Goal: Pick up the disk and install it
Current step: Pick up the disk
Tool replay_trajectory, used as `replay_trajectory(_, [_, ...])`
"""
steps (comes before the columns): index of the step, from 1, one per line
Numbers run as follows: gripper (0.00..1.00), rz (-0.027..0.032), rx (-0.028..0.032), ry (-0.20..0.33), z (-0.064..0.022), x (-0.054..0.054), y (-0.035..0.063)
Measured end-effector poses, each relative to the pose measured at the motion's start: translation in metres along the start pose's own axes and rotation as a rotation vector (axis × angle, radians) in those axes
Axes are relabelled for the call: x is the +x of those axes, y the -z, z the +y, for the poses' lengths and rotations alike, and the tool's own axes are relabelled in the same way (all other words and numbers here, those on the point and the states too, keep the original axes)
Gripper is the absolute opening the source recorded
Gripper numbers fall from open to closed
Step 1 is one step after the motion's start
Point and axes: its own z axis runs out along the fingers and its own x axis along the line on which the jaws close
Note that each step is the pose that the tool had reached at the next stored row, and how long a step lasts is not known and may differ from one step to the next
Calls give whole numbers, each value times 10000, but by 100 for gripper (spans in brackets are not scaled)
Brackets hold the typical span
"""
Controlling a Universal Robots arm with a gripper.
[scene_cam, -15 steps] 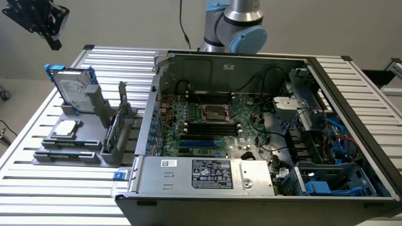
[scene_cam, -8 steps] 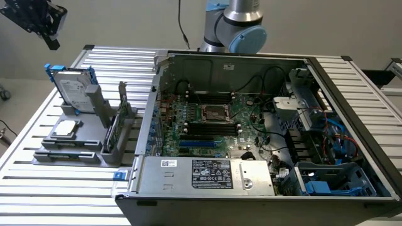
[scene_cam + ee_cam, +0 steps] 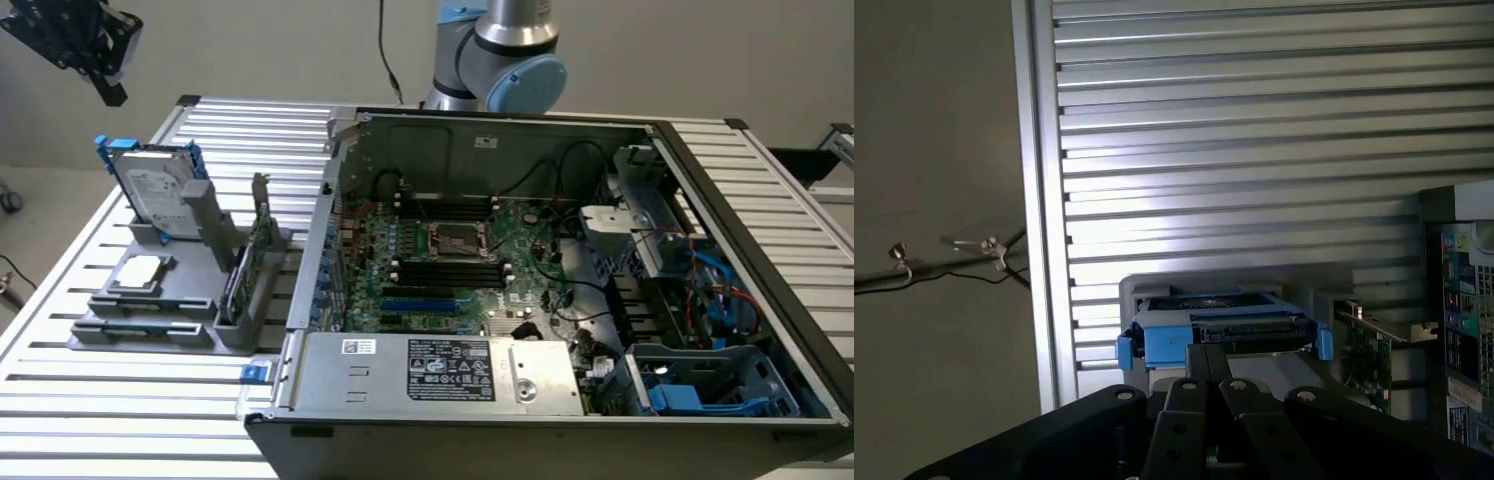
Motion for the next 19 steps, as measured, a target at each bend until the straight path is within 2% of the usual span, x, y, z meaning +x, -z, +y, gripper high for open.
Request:
replay_trajectory(5, [11, 3, 3, -1, 0, 12, -3])
replay_trajectory(10, [11, 7, -1, 135, -8, 98, -28])
replay_trajectory(13, [11, 25, -7, 492, -9, 108, -36])
replay_trajectory(19, [11, 75, -28, 1580, -9, 109, -46])
